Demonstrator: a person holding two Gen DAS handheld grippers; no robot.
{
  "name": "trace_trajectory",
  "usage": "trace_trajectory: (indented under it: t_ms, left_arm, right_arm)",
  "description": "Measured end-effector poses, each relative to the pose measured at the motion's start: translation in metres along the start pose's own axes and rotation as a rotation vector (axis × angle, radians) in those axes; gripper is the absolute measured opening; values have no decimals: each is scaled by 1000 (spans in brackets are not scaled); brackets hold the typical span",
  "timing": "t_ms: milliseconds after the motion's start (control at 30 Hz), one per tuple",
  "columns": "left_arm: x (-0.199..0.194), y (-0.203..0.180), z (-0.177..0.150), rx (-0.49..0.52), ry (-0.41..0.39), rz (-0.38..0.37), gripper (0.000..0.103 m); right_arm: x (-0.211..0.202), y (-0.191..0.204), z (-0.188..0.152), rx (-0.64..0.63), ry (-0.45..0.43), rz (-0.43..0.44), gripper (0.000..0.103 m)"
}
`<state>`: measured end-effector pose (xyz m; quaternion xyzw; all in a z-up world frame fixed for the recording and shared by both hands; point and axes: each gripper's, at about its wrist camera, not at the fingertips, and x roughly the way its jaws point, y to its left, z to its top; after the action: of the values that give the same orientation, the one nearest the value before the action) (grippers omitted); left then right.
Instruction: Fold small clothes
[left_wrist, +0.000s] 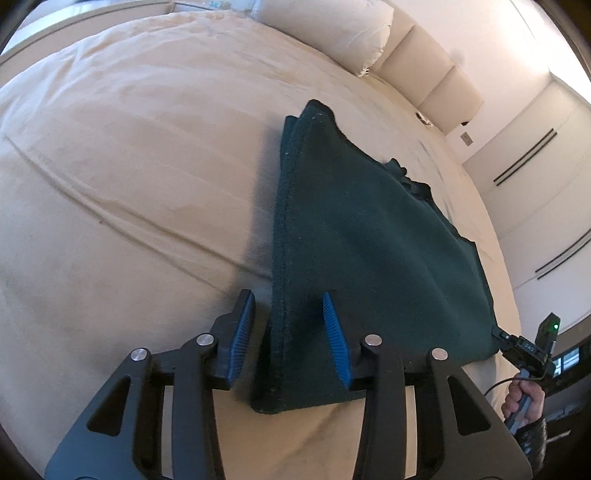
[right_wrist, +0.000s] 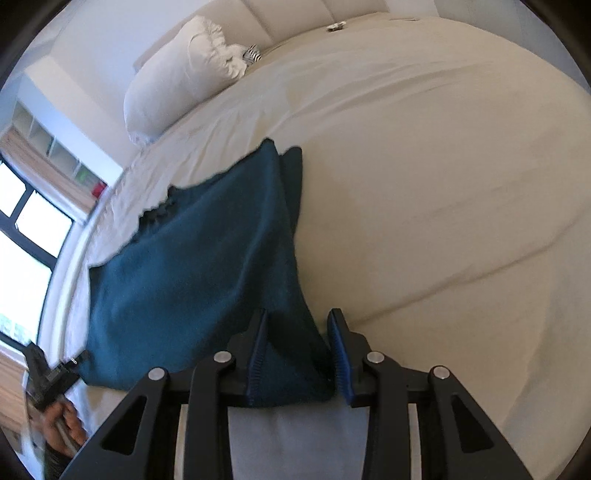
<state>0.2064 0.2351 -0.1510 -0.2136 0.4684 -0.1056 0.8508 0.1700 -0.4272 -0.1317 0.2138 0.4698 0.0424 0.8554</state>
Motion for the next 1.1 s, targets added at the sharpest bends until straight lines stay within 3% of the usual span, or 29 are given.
trace_trajectory:
  t_ms: [133,367,567,833,1100]
  left_arm:
    - [4,-6,-2,29,9,4,35]
    - [4,-7,0,35,12,5,33]
    - [4,-7,1,44,8,12,20]
    - [2,-6,2,54,4,15,11]
    - [0,-11,3,83,-4,29,10]
  right_arm:
    - [-1,4,-2,-23,-6,6,22]
    - [1,0,3,-10,2,15,27]
    - [-1,1,0,-5,-10,8,13]
    - [-9,9,-3,-10,-34,-23,11]
    - [-15,8,-10,13,-48,-11,10]
